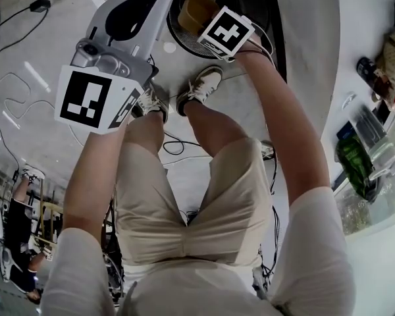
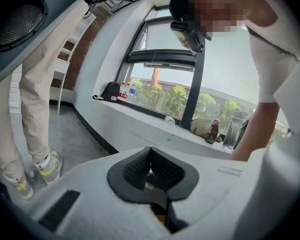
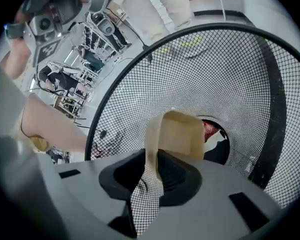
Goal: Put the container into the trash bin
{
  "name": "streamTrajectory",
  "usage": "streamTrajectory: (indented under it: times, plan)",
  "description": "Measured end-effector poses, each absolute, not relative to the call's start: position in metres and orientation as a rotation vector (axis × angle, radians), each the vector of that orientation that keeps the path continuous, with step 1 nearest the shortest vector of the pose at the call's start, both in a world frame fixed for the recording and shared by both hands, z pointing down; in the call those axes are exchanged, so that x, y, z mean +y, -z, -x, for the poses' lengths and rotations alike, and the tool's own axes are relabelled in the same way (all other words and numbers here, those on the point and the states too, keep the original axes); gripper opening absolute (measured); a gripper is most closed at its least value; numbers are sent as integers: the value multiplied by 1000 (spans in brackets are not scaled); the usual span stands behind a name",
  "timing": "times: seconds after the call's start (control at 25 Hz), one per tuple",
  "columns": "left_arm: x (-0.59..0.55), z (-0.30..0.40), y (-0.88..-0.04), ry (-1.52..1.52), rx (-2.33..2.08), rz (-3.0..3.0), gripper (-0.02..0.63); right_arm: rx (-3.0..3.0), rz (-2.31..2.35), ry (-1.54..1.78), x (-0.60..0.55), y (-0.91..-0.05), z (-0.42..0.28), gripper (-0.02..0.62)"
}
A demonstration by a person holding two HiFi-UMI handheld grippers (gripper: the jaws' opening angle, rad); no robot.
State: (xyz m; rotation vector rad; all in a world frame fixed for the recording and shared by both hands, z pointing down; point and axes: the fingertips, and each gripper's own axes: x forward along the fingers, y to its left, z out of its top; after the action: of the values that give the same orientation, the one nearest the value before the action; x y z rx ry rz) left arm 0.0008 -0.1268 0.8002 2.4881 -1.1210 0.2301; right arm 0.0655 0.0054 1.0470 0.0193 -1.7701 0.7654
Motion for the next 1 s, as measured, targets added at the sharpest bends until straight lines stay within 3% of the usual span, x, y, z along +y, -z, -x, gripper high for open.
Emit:
streamTrajectory:
  times: [0.12, 0.48, 0.72, 1.0]
  plan:
    - [-124, -1, -795, -230, -1123, -2485, 17, -1791, -32, -771, 4, -1035, -62, 118]
    - [-124, -18, -745, -240, -1060, -2530, 17, -1889, -207, -786, -17, -973, -68, 160]
    - [-113, -29, -686, -249, -1027, -2568, 17, -2018, -375, -811, -27, -895, -68, 3]
    - [-101, -20, -609, -237, -1022, -2591, 17, -2084, -525, -790, -31, -799, -72, 2]
